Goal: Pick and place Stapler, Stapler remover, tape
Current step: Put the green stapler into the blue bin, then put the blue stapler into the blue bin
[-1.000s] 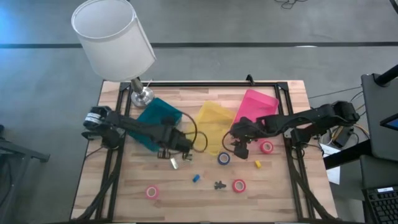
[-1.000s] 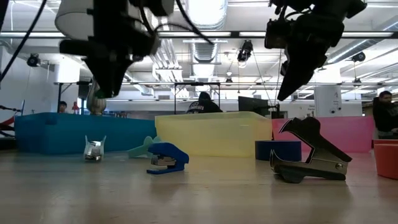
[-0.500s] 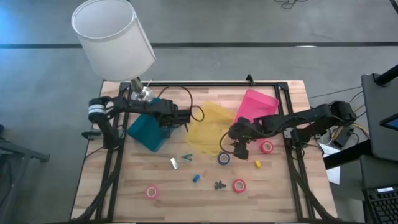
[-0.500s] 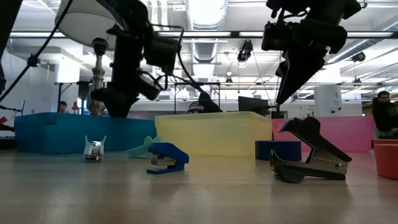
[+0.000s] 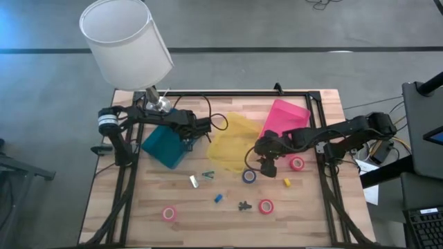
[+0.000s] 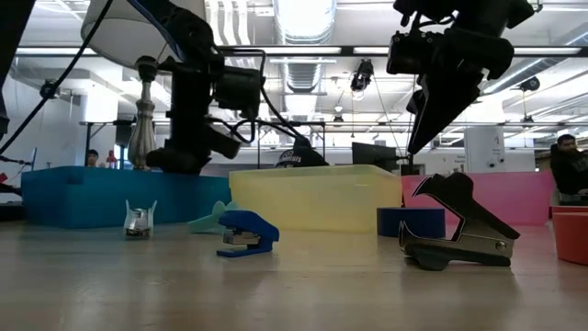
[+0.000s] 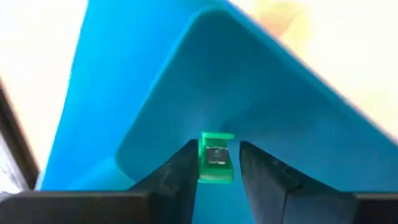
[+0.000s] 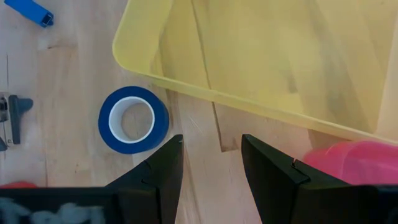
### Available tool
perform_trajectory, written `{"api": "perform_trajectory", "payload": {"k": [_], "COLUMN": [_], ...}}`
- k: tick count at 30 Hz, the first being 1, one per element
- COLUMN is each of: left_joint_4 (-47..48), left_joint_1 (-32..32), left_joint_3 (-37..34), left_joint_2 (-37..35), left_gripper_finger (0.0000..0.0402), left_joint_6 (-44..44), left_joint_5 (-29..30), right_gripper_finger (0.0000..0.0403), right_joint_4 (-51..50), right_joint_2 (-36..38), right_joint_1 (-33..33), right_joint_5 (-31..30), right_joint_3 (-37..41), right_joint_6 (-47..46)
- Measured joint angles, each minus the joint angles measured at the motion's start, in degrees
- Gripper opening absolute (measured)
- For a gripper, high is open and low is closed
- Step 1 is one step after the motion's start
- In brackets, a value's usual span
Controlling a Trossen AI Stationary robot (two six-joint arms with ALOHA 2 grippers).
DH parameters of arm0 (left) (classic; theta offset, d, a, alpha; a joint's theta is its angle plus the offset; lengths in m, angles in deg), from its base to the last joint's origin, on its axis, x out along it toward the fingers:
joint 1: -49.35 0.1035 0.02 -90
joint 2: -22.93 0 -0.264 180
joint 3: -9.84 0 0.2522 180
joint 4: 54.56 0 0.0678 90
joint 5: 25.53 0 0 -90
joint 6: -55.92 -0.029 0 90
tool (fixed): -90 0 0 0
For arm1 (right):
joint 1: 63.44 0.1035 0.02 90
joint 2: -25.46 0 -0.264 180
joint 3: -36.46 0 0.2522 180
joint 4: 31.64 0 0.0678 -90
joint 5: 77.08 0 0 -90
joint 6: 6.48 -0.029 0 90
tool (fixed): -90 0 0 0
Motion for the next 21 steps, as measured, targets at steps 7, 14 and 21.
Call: {"api": "perform_trajectory", "payload": {"k": [7,14,21], "left_joint_4": [2.83,9.87,7.58], "left_joint_1": [-0.83,-3.63,-10.96], "left_joint_3": [2.60,8.42,12.67], "left_joint_2": [0.00,-2.19,-8.04], "left_gripper_finger": [0.0159,0.0155,0.0154], "left_joint_6": [-0.38,1.29,13.23], "left_joint_5": [2.70,2.74,1.21], "right_gripper_finger": [0.0160,0.0160,0.0160], "right_joint_4": [0.15,0.18,0.17], "right_joint_2": [0.00,0.00,0.02], "right_joint_1": [0.00,0.02,0.02], "right_joint_5": [-0.13,-0.12,-0.07], "right_joint_3": [0.02,0.04,0.28], "right_joint_6": [0.02,0.00,-0.20]}}
